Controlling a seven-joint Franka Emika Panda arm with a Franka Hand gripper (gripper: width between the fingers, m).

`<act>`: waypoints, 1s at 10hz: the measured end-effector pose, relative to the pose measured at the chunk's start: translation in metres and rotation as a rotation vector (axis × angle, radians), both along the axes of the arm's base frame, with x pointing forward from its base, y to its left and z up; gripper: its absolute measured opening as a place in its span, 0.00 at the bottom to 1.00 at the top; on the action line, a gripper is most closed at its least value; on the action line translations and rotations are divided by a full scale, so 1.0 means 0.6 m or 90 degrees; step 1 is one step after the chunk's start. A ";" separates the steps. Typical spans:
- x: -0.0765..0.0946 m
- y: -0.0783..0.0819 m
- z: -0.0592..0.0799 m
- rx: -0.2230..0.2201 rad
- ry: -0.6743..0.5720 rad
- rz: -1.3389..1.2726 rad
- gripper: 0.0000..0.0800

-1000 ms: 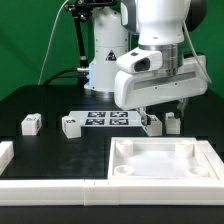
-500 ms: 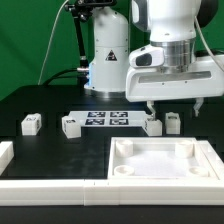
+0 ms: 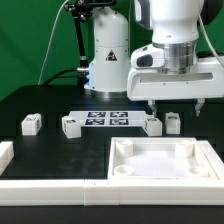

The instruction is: Assemble one leg

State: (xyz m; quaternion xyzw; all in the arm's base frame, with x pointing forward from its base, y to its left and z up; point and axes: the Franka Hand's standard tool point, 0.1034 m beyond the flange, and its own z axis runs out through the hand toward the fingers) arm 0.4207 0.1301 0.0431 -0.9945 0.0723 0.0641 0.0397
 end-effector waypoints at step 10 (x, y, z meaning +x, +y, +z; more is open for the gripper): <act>-0.039 0.010 -0.010 0.056 0.526 0.116 0.81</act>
Offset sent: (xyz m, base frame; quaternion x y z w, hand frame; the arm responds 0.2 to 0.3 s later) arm -0.0054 0.0088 -0.0002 0.0106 -0.1570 -0.0406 0.9867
